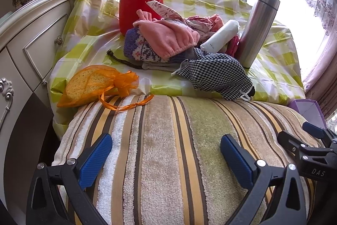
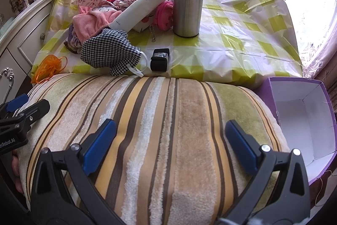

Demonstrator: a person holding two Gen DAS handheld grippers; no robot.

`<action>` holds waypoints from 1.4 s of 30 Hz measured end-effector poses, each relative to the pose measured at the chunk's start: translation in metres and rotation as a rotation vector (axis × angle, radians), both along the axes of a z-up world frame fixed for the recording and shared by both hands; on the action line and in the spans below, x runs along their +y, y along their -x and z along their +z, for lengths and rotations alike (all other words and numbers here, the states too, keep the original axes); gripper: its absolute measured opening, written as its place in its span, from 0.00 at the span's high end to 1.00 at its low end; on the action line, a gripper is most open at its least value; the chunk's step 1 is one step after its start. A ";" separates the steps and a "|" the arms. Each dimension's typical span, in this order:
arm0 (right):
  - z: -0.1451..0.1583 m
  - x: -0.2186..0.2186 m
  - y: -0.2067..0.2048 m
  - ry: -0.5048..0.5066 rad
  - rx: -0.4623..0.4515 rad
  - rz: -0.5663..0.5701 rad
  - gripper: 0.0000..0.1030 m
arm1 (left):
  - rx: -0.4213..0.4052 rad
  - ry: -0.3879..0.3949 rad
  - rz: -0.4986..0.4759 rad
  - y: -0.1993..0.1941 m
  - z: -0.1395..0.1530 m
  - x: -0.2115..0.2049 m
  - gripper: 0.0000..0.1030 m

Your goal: Organize soft objects

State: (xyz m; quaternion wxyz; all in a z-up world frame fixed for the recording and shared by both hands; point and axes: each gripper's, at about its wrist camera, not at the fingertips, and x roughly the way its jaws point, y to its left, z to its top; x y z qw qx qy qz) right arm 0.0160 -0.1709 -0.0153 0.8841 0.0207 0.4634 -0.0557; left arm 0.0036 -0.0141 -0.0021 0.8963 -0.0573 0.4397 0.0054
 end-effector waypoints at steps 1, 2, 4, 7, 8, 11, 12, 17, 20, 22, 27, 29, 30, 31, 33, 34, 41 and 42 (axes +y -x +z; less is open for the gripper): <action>0.000 0.000 0.000 0.001 -0.002 -0.001 0.00 | 0.002 -0.003 0.000 0.000 0.000 0.000 0.00; 0.000 0.001 0.000 0.002 -0.001 -0.001 0.00 | 0.003 -0.007 -0.001 0.000 0.000 -0.001 0.00; 0.001 0.001 0.000 0.003 0.002 -0.001 0.00 | 0.007 -0.010 -0.001 -0.001 -0.001 0.000 0.00; 0.001 0.000 -0.001 0.004 0.006 0.001 0.00 | 0.008 -0.015 0.003 -0.004 -0.001 -0.001 0.00; 0.002 0.000 -0.001 0.004 0.006 0.002 0.00 | 0.008 -0.017 0.004 -0.004 -0.001 -0.001 0.00; 0.002 0.000 -0.001 0.005 0.006 0.001 0.00 | 0.006 -0.021 0.005 -0.004 -0.001 -0.002 0.00; 0.002 0.000 -0.002 0.005 0.006 0.002 0.00 | 0.006 -0.021 0.005 -0.004 -0.001 -0.002 0.00; 0.001 0.000 -0.002 0.005 0.006 0.002 0.00 | 0.006 -0.021 0.005 -0.004 -0.001 -0.002 0.00; 0.001 0.000 -0.002 0.006 0.006 0.002 0.00 | 0.006 -0.021 0.005 -0.004 -0.001 -0.002 0.00; 0.001 0.000 -0.002 0.006 0.006 0.002 0.00 | 0.006 -0.021 0.005 -0.004 -0.001 -0.002 0.00; 0.001 0.000 -0.002 0.006 0.006 0.001 0.00 | 0.007 -0.022 0.005 -0.004 -0.001 -0.003 0.00; 0.001 0.000 -0.002 0.007 0.007 0.001 0.00 | 0.007 -0.022 0.005 -0.004 -0.001 -0.003 0.00; 0.001 0.000 -0.002 0.007 0.007 0.001 0.00 | 0.007 -0.022 0.005 -0.004 -0.001 -0.003 0.00; 0.001 0.001 -0.002 0.007 0.007 0.001 0.00 | 0.007 -0.022 0.005 -0.004 -0.001 -0.002 0.00; 0.001 0.001 -0.002 0.006 0.006 0.001 0.00 | 0.007 -0.022 0.005 -0.004 -0.001 -0.003 0.00; 0.001 0.001 -0.002 0.007 0.006 0.001 0.00 | 0.007 -0.022 0.005 -0.004 -0.001 -0.003 0.00; 0.001 0.002 -0.002 0.008 0.007 0.001 0.00 | 0.007 -0.022 0.005 -0.004 -0.001 -0.003 0.00; 0.001 0.001 -0.002 0.008 0.006 0.001 0.00 | 0.007 -0.022 0.005 -0.004 -0.001 -0.003 0.00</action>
